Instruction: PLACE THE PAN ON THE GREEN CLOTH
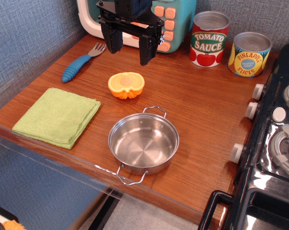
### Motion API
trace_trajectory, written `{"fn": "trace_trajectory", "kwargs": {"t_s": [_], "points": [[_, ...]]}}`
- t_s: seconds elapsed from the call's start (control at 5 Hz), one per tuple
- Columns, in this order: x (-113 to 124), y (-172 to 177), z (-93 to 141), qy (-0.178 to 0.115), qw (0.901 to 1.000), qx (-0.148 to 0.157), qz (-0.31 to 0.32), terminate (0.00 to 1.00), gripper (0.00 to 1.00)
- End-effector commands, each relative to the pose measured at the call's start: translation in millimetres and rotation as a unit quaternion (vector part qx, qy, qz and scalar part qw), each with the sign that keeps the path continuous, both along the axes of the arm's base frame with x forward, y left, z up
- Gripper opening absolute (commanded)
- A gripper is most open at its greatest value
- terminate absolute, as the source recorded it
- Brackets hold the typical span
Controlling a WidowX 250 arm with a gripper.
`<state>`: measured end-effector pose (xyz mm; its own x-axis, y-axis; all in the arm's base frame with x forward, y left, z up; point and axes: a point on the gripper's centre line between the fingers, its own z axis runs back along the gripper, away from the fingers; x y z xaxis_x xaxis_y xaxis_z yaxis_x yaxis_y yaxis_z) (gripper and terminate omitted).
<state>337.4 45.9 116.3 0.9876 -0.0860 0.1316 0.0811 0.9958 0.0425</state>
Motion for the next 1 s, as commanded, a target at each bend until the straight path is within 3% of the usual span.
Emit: {"fn": "trace_trajectory", "kwargs": {"t_s": [0.0,0.2,0.4,0.6,0.8], "points": [[0.0,0.0,0.0,0.0,1.0,0.0,0.0,0.0,1.0],[-10.7,-4.3,-5.7,-0.034,0.9985,-0.042,0.012,0.0,1.0],[-26.3,-26.9,-3.9,-0.044,0.9981,-0.04,0.016,0.0,1.0],[-45.6,-56.5,-8.9,-0.038,0.9974,-0.055,0.027,0.0,1.0],[-55.2,-86.3,-32.0,-0.009,0.9982,-0.054,0.024,0.0,1.0]]}}
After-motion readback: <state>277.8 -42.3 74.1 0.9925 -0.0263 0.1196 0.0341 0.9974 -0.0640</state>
